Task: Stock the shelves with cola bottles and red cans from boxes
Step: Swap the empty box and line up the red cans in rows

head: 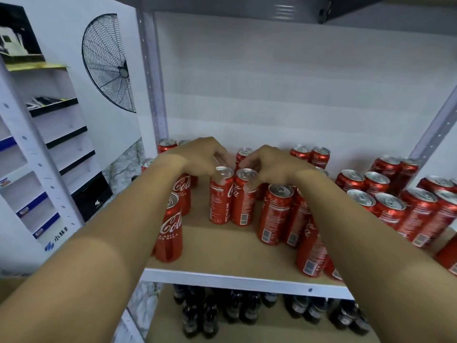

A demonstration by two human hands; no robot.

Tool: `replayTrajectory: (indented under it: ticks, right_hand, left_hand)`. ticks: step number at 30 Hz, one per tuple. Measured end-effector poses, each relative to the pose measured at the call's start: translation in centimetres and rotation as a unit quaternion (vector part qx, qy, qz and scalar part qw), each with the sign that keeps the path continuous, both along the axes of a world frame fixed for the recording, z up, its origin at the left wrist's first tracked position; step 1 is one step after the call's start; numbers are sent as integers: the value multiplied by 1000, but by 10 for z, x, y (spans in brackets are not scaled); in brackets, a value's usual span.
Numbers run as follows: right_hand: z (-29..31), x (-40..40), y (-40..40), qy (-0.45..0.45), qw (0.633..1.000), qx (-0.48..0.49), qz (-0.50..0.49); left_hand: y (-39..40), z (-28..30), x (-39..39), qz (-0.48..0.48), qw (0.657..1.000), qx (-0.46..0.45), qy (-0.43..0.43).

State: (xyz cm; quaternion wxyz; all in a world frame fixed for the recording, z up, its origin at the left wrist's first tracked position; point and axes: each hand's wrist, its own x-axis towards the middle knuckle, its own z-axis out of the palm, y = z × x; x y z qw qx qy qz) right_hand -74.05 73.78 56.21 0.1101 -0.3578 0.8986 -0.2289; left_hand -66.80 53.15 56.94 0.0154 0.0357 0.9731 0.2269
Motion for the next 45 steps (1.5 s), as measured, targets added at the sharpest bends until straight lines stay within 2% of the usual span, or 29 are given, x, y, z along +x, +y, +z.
replayTrajectory:
  ticks: [2, 6, 8, 14, 17, 22, 26, 32, 38, 45]
  right_hand:
    - [0, 2, -3, 21, 1000, 6, -12]
    - [-4, 4, -9, 64, 996, 45, -50]
    - [-3, 4, -11, 70, 994, 50, -68]
    - [2, 3, -8, 32, 998, 48, -32]
    - [3, 4, -5, 22, 999, 34, -33]
    - [3, 5, -6, 54, 996, 41, -59]
    - [3, 3, -7, 56, 996, 46, -48]
    - [6, 2, -1, -6, 999, 35, -19]
    - [2, 5, -7, 45, 997, 53, -43]
    - [5, 5, -3, 0, 999, 41, -2]
  left_hand:
    - [-2, -1, -1, 6, 1000, 4, -3]
    - [1, -3, -3, 51, 997, -50, 3]
    - [0, -4, -5, 55, 998, -41, -12]
    - [-8, 3, 2, -5, 999, -40, -24]
    - [-11, 3, 3, 2, 999, -10, -39]
    - [-6, -1, -3, 53, 998, -19, -28]
    - [-5, 2, -4, 23, 999, -22, -32]
    - [-12, 4, -2, -13, 998, -11, -59]
    - [-12, -5, -6, 17, 999, -8, -28]
    - [-23, -5, 2, -39, 998, 26, -45]
